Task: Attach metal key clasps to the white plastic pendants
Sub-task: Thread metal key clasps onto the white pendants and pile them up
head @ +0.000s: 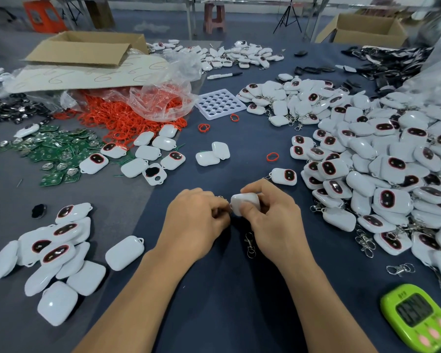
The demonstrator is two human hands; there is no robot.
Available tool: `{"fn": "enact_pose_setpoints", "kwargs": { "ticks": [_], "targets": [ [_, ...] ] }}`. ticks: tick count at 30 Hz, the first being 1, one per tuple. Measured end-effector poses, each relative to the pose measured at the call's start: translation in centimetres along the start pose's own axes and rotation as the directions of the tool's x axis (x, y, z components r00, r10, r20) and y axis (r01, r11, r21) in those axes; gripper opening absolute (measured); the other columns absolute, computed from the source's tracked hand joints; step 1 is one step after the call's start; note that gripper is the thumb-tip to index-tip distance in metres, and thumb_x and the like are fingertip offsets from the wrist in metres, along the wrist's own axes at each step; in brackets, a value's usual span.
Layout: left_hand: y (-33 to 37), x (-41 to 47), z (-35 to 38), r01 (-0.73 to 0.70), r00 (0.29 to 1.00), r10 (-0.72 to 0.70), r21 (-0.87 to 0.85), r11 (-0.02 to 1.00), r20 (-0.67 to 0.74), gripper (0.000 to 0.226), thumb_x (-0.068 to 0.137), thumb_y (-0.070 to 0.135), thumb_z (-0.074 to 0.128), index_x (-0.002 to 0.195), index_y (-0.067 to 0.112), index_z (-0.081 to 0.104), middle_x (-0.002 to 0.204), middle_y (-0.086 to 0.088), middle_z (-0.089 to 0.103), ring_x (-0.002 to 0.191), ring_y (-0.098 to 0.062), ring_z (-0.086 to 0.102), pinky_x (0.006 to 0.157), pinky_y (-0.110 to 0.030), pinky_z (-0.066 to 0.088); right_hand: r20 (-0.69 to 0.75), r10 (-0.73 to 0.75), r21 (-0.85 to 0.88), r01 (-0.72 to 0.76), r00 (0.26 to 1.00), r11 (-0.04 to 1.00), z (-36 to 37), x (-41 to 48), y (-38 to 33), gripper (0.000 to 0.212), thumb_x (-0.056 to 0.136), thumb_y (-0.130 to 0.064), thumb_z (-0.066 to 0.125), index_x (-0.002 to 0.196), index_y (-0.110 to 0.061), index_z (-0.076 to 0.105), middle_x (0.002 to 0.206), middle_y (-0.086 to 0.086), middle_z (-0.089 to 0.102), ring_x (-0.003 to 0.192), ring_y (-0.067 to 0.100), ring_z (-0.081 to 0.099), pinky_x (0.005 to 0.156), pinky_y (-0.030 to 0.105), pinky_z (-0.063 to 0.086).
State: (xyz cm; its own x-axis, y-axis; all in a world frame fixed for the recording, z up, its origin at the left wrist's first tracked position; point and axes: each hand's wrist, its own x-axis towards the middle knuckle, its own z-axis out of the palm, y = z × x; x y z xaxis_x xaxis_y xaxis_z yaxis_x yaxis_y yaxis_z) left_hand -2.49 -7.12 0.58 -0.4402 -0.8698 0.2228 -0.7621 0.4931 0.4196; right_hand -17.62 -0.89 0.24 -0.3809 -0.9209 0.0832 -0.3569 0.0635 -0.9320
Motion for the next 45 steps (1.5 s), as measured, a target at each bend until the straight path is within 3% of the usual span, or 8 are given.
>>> {"fn": "enact_pose_setpoints", "kwargs": {
  "ticks": [13,19,25,28,33,39,42,45],
  "targets": [
    [0.7,-0.7,0.4,0.025,0.992,-0.015,0.077,0.997,-0.122,0.007,0.083,0.034,0.074,0.077,0.031,0.077,0.063,0.007,0.058,0.070,-0.015,0.052,0.061,-0.028,0.032,0.072,0.013,-0.039,-0.010,0.997,0.999,-0.4,0.1,-0.1,0.014,0.089,-0.017,0.071,0.088,-0.031,0.067,0.066,-0.001,0.067,0.049,0.005,0.044,0.045,0.015,0.038],
    [0.3,-0.7,-0.1,0.125,0.992,-0.126,-0.180,0.976,0.006,0.011,0.082,0.028,0.077,0.082,0.039,0.078,0.067,0.014,0.058,0.079,-0.006,0.053,0.070,-0.024,0.043,0.096,0.071,0.030,-0.074,0.993,0.997,-0.7,0.4,-0.3,0.013,0.083,-0.020,0.070,0.087,-0.032,0.071,0.062,-0.003,0.067,0.049,0.011,0.047,0.048,0.024,0.041],
    [0.3,-0.6,-0.6,0.145,0.987,-0.161,-0.489,0.860,0.010,0.031,0.076,0.016,0.080,0.079,0.047,0.076,0.069,0.017,0.064,0.064,-0.003,0.056,0.059,-0.009,0.040,0.143,0.186,0.430,-0.231,0.972,0.873,-1.1,0.4,-0.8,0.024,0.085,0.002,0.065,0.083,-0.021,0.073,0.072,0.010,0.069,0.043,0.017,0.044,0.042,0.018,0.035],
    [0.1,-0.5,-0.6,0.183,0.976,-0.217,-0.451,0.873,-0.024,0.026,0.077,0.020,0.081,0.076,0.046,0.076,0.073,0.019,0.066,0.072,-0.004,0.060,0.062,-0.010,0.041,0.062,0.234,0.470,-0.236,0.970,0.851,-1.2,0.7,-0.6,0.032,0.090,0.005,0.063,0.081,-0.024,0.074,0.075,0.011,0.068,0.045,0.017,0.044,0.044,0.021,0.036],
    [0.0,-0.6,-0.8,0.148,0.989,-0.147,-0.333,0.931,0.028,0.023,0.078,0.027,0.074,0.090,0.047,0.076,0.090,0.023,0.065,0.096,-0.003,0.058,0.083,-0.031,0.050,-0.053,0.235,0.419,-0.192,0.971,0.888,-0.8,0.8,-0.2,0.018,0.079,-0.012,0.066,0.087,-0.026,0.074,0.070,0.009,0.065,0.052,0.020,0.046,0.059,0.034,0.040],
    [0.8,-0.1,0.2,-0.020,1.000,0.020,-0.026,0.999,-0.013,0.015,0.091,0.036,0.068,0.102,0.043,0.076,0.097,0.019,0.060,0.091,-0.006,0.045,0.077,-0.023,0.026,-0.084,0.205,0.349,-0.164,0.975,0.923,-0.4,0.6,-0.3,0.022,0.070,-0.019,0.064,0.087,-0.028,0.075,0.070,-0.001,0.069,0.053,0.016,0.053,0.058,0.033,0.045],
    [1.1,0.4,0.4,-0.022,1.000,0.021,-0.042,0.999,-0.019,0.011,0.094,0.030,0.069,0.096,0.036,0.077,0.090,0.016,0.058,0.085,-0.006,0.038,0.071,-0.023,0.021,-0.096,0.177,0.361,-0.132,0.979,0.923,-0.6,0.5,-0.4,0.023,0.066,-0.019,0.065,0.085,-0.027,0.076,0.067,-0.006,0.065,0.054,0.013,0.048,0.051,0.023,0.042],
    [0.6,0.4,0.4,0.054,0.994,-0.072,-0.214,0.975,-0.076,0.014,0.087,0.025,0.076,0.083,0.038,0.077,0.080,0.017,0.060,0.084,-0.006,0.047,0.071,-0.018,0.032,-0.109,0.146,0.303,-0.107,0.983,0.947,-0.8,0.3,-0.4,0.025,0.064,-0.022,0.066,0.083,-0.030,0.079,0.064,-0.006,0.064,0.056,0.008,0.051,0.053,0.020,0.043]
  ]
}}
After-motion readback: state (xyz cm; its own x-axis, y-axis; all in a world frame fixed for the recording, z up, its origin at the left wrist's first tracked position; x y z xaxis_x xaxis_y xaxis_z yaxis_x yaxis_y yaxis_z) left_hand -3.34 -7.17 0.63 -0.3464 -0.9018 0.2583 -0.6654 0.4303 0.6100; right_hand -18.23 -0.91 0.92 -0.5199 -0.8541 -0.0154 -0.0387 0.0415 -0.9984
